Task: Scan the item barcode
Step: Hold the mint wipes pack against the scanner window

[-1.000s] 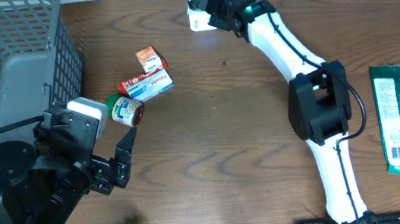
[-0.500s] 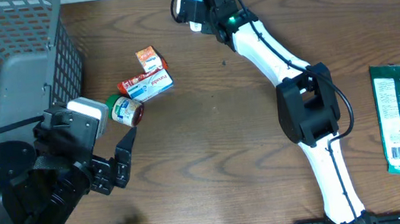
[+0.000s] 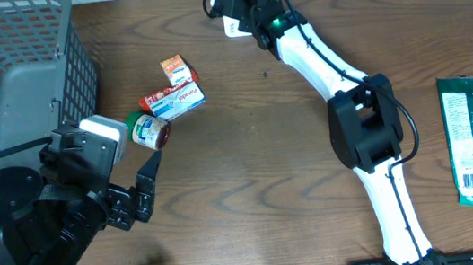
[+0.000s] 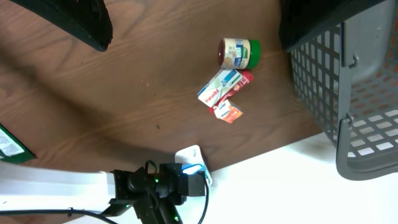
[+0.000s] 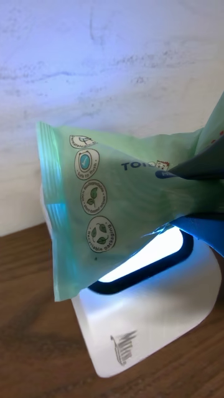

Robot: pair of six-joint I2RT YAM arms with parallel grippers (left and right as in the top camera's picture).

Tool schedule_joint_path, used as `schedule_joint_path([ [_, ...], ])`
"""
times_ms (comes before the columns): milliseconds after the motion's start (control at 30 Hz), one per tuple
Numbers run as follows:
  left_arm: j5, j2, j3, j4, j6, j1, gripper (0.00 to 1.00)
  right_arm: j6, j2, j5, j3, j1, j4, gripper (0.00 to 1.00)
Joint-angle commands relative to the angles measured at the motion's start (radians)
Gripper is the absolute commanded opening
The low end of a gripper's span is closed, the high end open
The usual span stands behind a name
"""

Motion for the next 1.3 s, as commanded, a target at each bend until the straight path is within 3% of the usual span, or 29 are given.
schedule_joint_path([
  [0,-0.010,0.000,0.006,0.001,-0.005,0.003,0.86,0.051,0.005,-0.004,0.028,-0.018,0.005,0.01],
  [333,-0.010,0.000,0.006,0.001,-0.005,0.003,0.86,0.208,0.005,-0.126,0.028,-0.034,0.007,0.01],
  [767,-0.010,0.000,0.006,0.001,-0.005,0.003,0.86,0.333,-0.026,-0.085,0.029,-0.034,-0.024,0.01],
  [1267,-0.010,0.000,0.006,0.001,-0.005,0.003,0.86,0.731,-0.422,-0.084,0.029,-0.206,-0.724,0.01],
])
